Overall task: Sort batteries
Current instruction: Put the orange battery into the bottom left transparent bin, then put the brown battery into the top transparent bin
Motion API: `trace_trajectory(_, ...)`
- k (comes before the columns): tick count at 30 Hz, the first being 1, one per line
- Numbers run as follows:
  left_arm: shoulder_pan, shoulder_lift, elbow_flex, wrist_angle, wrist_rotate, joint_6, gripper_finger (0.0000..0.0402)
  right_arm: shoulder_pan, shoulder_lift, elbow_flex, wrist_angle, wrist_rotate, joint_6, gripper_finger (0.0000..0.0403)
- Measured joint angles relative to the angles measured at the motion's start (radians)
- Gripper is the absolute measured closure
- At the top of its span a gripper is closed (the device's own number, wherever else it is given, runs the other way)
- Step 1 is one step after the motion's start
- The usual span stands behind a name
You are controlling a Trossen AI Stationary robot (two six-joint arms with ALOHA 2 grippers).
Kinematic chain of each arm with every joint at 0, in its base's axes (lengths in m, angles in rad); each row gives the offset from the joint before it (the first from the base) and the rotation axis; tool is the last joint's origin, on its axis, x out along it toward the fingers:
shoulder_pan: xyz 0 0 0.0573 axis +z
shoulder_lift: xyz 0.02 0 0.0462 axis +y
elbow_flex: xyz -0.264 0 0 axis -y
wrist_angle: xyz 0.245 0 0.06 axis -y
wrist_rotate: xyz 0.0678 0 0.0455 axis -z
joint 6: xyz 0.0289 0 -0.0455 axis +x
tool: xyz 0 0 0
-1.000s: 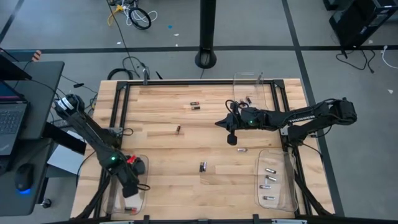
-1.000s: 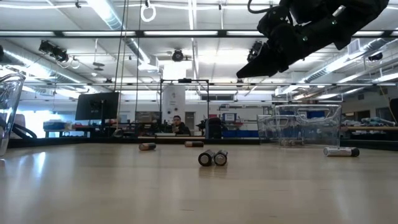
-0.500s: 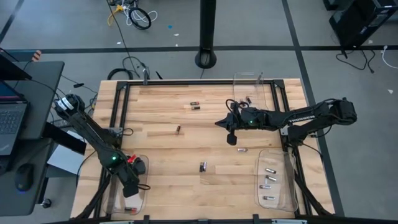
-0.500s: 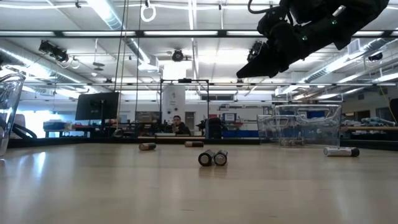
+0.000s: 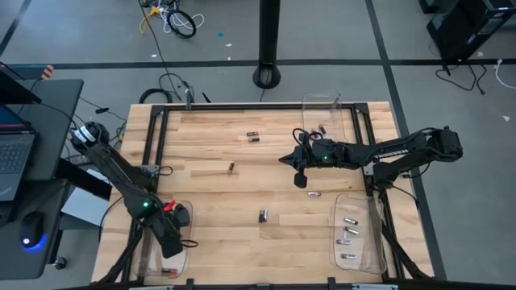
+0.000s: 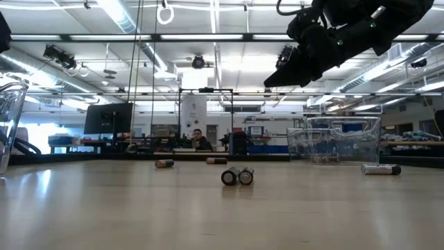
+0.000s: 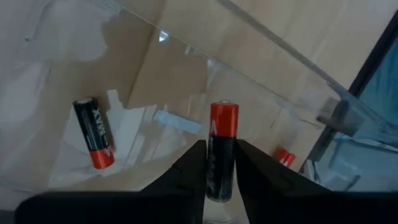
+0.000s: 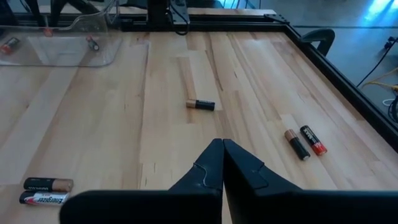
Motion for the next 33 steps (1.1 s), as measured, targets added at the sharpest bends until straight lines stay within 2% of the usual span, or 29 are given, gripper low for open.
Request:
trace_trajectory(8,0.01,0.0,0.006,-0.064,0.01,-0.037,0.0266,0.0,0.0,0.0,-0.001,0.0,0.0,0.0386)
trace_trajectory(11,0.025,0.0,0.006,-0.054,0.086,0.003,0.0259,0.0,0.0,0.0,-0.001,0.0,-0.002,0.039)
trace_trajectory(15,0.032,0.001,0.026,-0.063,0.115,0.043,0.0295,0.0,0.0,0.0,-0.001,0.0,-0.003,0.039)
trace_trajectory(19,0.057,0.0,0.073,-0.12,0.037,0.124,0.037,0.0,0.0,0.0,-0.001,0.0,-0.009,0.0384)
trace_trajectory(21,0.083,-0.009,0.079,-0.103,-0.028,0.179,0.0391,0.0,0.0,0.0,-0.002,0.0,-0.01,0.0385)
trace_trajectory(24,0.146,-0.022,0.079,-0.064,-0.103,0.297,0.0392,0.0,0.0,0.0,-0.005,0.001,-0.013,0.039)
trace_trajectory(33,0.397,-0.033,0.079,0.133,-0.212,0.781,0.0397,-0.002,0.0,0.0,-0.007,0.001,-0.031,0.0384)
